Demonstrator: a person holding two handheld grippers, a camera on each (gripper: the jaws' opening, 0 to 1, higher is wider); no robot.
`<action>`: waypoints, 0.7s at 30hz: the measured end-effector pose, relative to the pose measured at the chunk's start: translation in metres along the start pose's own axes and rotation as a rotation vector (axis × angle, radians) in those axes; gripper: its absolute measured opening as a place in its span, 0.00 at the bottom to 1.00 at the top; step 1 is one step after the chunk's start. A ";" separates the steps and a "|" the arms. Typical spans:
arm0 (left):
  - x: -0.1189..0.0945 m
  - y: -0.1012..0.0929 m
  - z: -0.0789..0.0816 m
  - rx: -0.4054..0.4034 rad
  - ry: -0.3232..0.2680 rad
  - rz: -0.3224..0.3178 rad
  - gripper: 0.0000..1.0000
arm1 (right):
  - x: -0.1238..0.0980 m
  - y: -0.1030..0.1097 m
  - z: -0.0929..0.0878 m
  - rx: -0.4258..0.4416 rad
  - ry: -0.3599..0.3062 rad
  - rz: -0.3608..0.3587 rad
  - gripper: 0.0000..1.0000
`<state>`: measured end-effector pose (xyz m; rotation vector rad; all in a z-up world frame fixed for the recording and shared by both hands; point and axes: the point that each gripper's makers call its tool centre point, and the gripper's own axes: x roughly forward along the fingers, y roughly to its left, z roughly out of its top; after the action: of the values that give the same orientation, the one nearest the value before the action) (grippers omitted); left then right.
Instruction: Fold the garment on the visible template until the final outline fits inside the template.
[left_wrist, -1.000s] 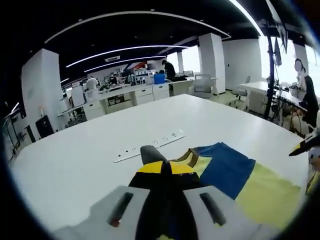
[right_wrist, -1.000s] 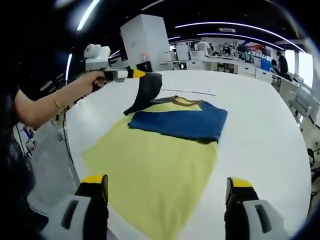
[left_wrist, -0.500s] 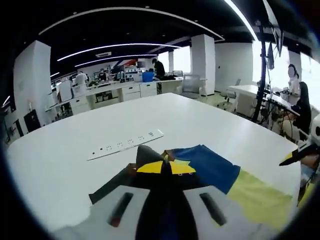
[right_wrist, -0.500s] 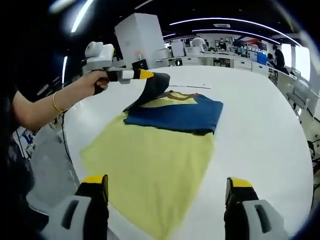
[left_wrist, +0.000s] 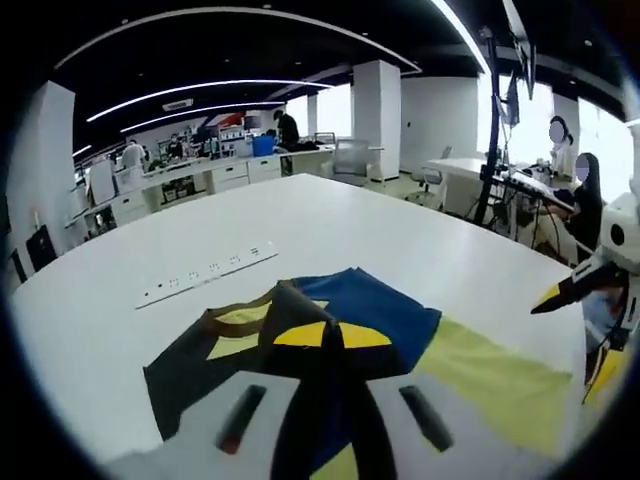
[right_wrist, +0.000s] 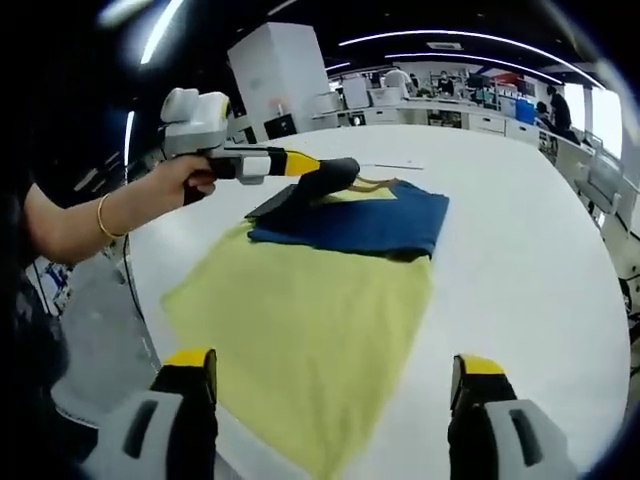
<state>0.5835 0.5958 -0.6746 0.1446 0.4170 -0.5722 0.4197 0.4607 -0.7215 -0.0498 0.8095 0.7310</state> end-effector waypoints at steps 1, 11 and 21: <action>0.001 -0.002 -0.002 0.003 0.004 -0.004 0.00 | 0.000 0.000 -0.001 0.002 0.002 0.001 0.98; 0.012 -0.023 -0.020 0.045 0.059 -0.049 0.00 | -0.001 -0.003 -0.004 0.010 0.005 -0.006 0.98; 0.024 -0.041 -0.050 0.052 0.127 -0.094 0.00 | -0.003 -0.008 -0.004 0.008 0.009 -0.021 0.98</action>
<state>0.5625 0.5619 -0.7307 0.2122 0.5343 -0.6689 0.4206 0.4514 -0.7238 -0.0542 0.8193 0.7084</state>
